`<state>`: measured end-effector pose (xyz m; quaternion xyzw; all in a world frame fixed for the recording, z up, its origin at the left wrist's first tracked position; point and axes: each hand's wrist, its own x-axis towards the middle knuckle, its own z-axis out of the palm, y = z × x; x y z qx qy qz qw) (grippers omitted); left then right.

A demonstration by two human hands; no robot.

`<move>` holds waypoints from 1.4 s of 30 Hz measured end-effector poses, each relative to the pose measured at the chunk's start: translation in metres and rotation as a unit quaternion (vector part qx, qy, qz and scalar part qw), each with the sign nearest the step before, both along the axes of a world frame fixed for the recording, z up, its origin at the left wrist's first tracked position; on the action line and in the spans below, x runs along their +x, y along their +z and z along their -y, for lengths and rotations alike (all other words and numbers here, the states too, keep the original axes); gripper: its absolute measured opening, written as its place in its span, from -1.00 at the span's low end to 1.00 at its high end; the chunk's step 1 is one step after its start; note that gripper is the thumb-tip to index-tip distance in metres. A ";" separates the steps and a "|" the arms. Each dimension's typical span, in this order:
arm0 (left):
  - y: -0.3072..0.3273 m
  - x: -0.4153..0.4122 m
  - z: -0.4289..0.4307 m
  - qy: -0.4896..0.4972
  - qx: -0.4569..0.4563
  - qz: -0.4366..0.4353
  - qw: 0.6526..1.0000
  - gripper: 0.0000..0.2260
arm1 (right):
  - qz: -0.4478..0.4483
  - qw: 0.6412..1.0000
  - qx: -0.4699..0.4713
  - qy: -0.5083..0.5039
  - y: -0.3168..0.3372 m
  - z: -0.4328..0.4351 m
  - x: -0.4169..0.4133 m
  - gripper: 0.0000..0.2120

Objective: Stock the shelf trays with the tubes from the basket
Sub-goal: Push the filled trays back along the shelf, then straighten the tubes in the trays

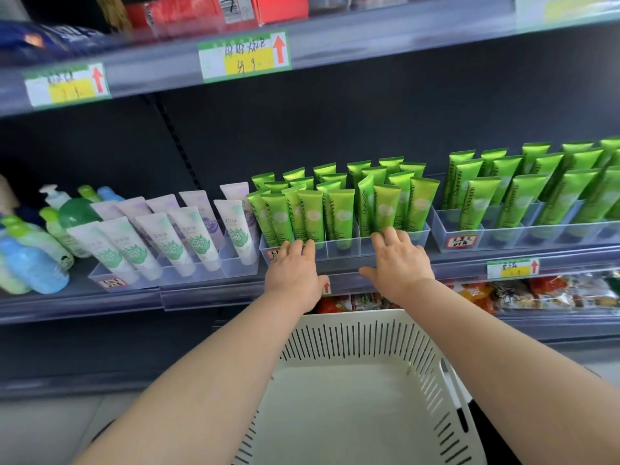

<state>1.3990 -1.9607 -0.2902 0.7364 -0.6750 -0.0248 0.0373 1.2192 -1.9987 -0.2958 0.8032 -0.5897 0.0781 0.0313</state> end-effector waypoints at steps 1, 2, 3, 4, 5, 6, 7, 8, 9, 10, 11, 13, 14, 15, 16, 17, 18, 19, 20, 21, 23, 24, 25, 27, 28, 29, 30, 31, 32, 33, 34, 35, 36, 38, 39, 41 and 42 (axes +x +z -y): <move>0.000 0.000 -0.001 -0.001 0.001 0.001 1.000 -0.32 | 0.001 1.000 -0.001 0.001 0.000 -0.002 0.000 -0.40; 0.000 0.000 -0.003 -0.001 0.002 0.003 1.000 -0.32 | 0.001 1.000 -0.001 0.002 0.001 -0.004 0.000 -0.40; 0.001 0.000 -0.004 -0.002 0.003 0.004 1.000 -0.32 | 0.001 1.000 0.000 0.002 0.001 -0.005 -0.001 -0.39; 0.001 0.000 -0.006 -0.002 0.003 0.005 1.000 -0.33 | 0.001 1.000 0.001 0.002 0.001 -0.007 -0.001 -0.39; 0.001 -0.001 -0.007 -0.002 0.004 0.006 1.000 -0.33 | 0.002 1.000 0.001 0.002 0.001 -0.008 -0.001 -0.39; 0.000 -0.001 -0.008 -0.002 0.004 0.007 1.000 -0.33 | 0.003 1.000 0.002 0.002 0.001 -0.010 -0.001 -0.39; 0.000 -0.001 -0.009 -0.002 0.005 0.009 1.000 -0.33 | 0.005 1.000 0.002 0.002 0.002 -0.011 -0.001 -0.39; 0.000 -0.001 -0.011 -0.002 0.006 0.010 1.000 -0.33 | 0.006 1.000 0.003 0.002 0.002 -0.012 -0.001 -0.40; 0.000 -0.001 -0.011 -0.001 0.006 0.011 1.000 -0.33 | 0.006 1.000 0.004 0.002 0.002 -0.014 -0.002 -0.40; 0.000 -0.001 -0.012 -0.002 0.007 0.011 1.000 -0.33 | 0.006 1.000 0.004 0.002 0.003 -0.015 -0.002 -0.41; 0.000 -0.002 -0.013 -0.002 0.007 0.011 1.000 -0.33 | 0.005 1.000 0.004 0.002 0.003 -0.016 -0.002 -0.41; 0.000 -0.002 -0.015 -0.001 0.008 0.010 1.000 -0.34 | 0.004 1.000 0.004 0.002 0.003 -0.019 -0.002 -0.42; 0.000 -0.002 -0.016 -0.001 0.008 0.011 1.000 -0.34 | 0.004 1.000 0.003 0.002 0.004 -0.020 -0.002 -0.43; 0.000 -0.001 -0.017 -0.001 0.009 0.013 1.000 -0.34 | 0.003 1.000 0.003 0.002 0.004 -0.020 -0.001 -0.43; -0.001 -0.001 -0.017 -0.002 0.009 0.014 1.000 -0.34 | 0.003 1.000 0.003 0.001 0.004 -0.021 -0.001 -0.44; -0.001 -0.001 -0.018 -0.002 0.009 0.014 1.000 -0.34 | 0.002 1.000 0.004 0.001 0.004 -0.022 -0.001 -0.45; -0.001 -0.001 -0.019 -0.002 0.009 0.012 1.000 -0.34 | 0.002 1.000 0.004 0.000 0.004 -0.023 -0.001 -0.45; -0.001 -0.001 -0.020 -0.002 0.009 0.011 1.000 -0.35 | 0.002 1.000 0.004 0.000 0.004 -0.023 -0.001 -0.45; -0.001 -0.001 -0.020 -0.002 0.009 0.010 1.000 -0.35 | 0.001 1.000 0.003 -0.001 0.003 -0.024 -0.001 -0.45; -0.001 0.000 -0.021 -0.003 0.008 0.010 1.000 -0.35 | -0.001 1.000 0.002 -0.001 0.003 -0.025 -0.001 -0.45; -0.002 0.001 -0.023 -0.008 0.006 0.012 1.000 -0.35 | -0.003 1.000 0.000 -0.001 0.002 -0.026 -0.002 -0.44; -0.002 0.001 -0.023 -0.010 0.006 0.014 1.000 -0.35 | -0.005 1.000 0.001 -0.001 0.001 -0.026 -0.002 -0.43; -0.001 0.000 -0.024 -0.011 0.009 0.015 1.000 -0.34 | -0.006 1.000 0.001 0.001 -0.001 -0.027 -0.003 -0.42; 0.000 0.000 -0.024 -0.007 0.022 0.011 1.000 -0.33 | -0.005 1.000 0.002 0.008 -0.004 -0.028 -0.006 -0.36; 0.000 0.000 -0.024 -0.004 0.029 0.007 1.000 -0.33 | -0.004 1.000 0.003 0.011 -0.005 -0.029 -0.007 -0.33; 0.001 -0.001 -0.024 -0.002 0.033 0.004 0.999 -0.33 | -0.003 1.000 0.006 0.015 -0.006 -0.030 -0.009 -0.31; 0.003 -0.002 -0.025 -0.002 0.031 0.002 1.000 -0.34 | -0.001 1.000 0.009 0.017 -0.007 -0.030 -0.010 -0.30; 0.004 -0.004 -0.025 -0.004 0.025 0.001 1.000 -0.35 | 0.000 1.000 0.012 0.019 -0.007 -0.031 -0.012 -0.30; 0.007 -0.007 -0.025 -0.009 0.015 0.001 1.000 -0.38 | 0.001 1.000 0.014 0.019 -0.006 -0.031 -0.013 -0.30; 0.009 -0.010 -0.025 -0.017 0.003 0.000 1.000 -0.42 | 0.004 1.000 0.013 0.016 -0.005 -0.031 -0.016 -0.33; 0.013 -0.015 -0.025 -0.030 -0.008 -0.001 1.000 -0.46 | 0.011 1.000 0.009 0.010 -0.003 -0.031 -0.019 -0.36; 0.017 -0.021 -0.025 -0.045 -0.020 -0.002 0.999 -0.50 | 0.019 1.000 0.003 0.004 -0.001 -0.031 -0.023 -0.41; 0.021 -0.027 -0.024 -0.059 -0.033 -0.003 0.998 -0.54 | 0.023 1.000 -0.004 -0.002 0.003 -0.032 -0.027 -0.46; 0.032 -0.041 -0.020 -0.083 -0.066 -0.013 0.994 -0.62 | 0.028 0.999 -0.018 -0.011 0.011 -0.032 -0.038 -0.56; 0.037 -0.049 -0.018 -0.093 -0.086 -0.021 0.992 -0.65 | 0.033 0.999 -0.026 -0.014 0.017 -0.032 -0.043 -0.60; 0.049 -0.063 -0.013 -0.115 -0.127 -0.038 0.985 -0.69 | 0.044 0.998 -0.047 -0.021 0.028 -0.031 -0.054 -0.67; 0.055 -0.069 -0.010 -0.125 -0.147 -0.042 0.980 -0.70 | 0.051 0.997 -0.060 -0.027 0.034 -0.030 -0.060 -0.69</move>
